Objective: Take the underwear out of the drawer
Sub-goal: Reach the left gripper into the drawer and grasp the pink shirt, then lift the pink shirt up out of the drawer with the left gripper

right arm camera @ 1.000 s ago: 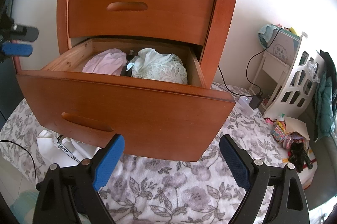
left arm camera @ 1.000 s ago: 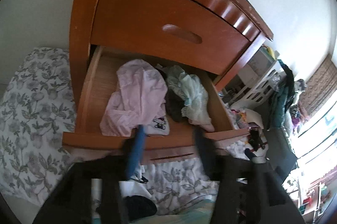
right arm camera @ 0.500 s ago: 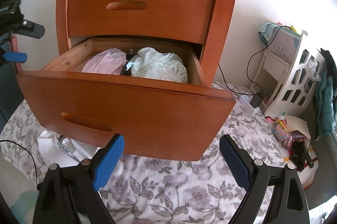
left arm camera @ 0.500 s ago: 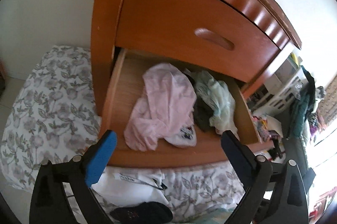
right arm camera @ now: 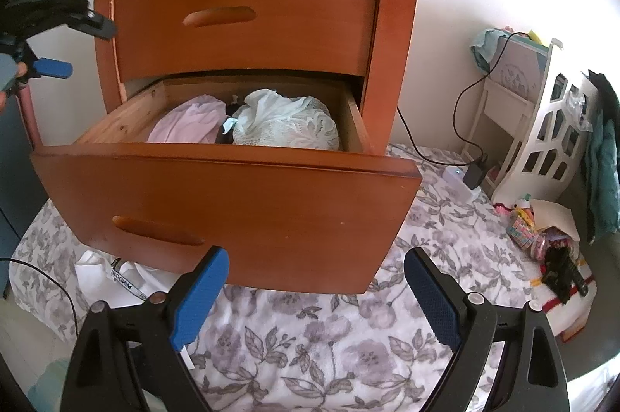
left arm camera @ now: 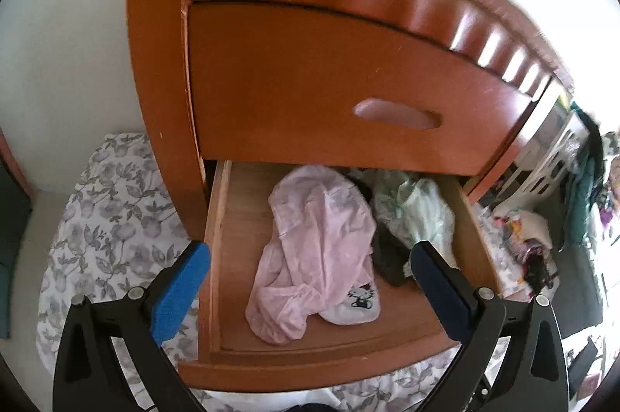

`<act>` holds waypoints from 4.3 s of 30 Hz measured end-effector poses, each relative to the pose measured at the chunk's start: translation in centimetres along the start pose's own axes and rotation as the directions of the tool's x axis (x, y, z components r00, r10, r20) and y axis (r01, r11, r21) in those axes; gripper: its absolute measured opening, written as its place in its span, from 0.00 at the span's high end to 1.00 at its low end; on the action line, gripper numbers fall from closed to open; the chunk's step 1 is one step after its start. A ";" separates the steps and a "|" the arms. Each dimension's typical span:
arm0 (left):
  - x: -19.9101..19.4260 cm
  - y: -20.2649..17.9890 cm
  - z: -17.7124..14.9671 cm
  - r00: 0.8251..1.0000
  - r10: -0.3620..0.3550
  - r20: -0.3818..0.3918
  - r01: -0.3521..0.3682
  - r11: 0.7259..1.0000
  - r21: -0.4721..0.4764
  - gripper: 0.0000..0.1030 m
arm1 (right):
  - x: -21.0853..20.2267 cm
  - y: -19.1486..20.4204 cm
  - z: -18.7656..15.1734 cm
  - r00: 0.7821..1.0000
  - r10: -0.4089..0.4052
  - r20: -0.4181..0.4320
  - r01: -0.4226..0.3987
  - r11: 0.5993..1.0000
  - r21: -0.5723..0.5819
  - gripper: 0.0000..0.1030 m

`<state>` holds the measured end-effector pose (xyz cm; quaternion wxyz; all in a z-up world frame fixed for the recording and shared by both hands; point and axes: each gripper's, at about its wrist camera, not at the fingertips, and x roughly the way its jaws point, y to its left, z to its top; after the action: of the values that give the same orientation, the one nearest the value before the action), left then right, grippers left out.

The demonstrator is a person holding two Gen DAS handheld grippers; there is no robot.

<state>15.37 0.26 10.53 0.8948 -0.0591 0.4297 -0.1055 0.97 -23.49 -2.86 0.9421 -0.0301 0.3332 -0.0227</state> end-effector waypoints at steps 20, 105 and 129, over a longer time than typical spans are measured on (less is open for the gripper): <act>12.6 -0.9 0.1 0.887 0.191 -0.419 -0.187 0.981 0.050 0.00 | 0.7 -0.5 0.0 1.000 0.014 -0.027 -0.013 1.000 0.022 0.08; -5.9 2.6 0.2 0.955 -0.273 0.114 0.288 0.946 -0.149 0.92 | 0.1 -0.5 0.0 0.999 -0.041 -0.008 0.041 0.999 0.029 0.08; -26.9 0.3 -2.6 0.803 -0.345 0.486 0.332 0.936 0.117 0.92 | -1.0 -0.5 -0.1 0.998 -0.059 0.029 0.058 0.998 0.023 0.07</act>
<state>-2.99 6.98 29.23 0.9425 -0.1485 0.1646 -0.2501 0.13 -23.91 -2.24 0.9461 -0.0297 0.3182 -0.0534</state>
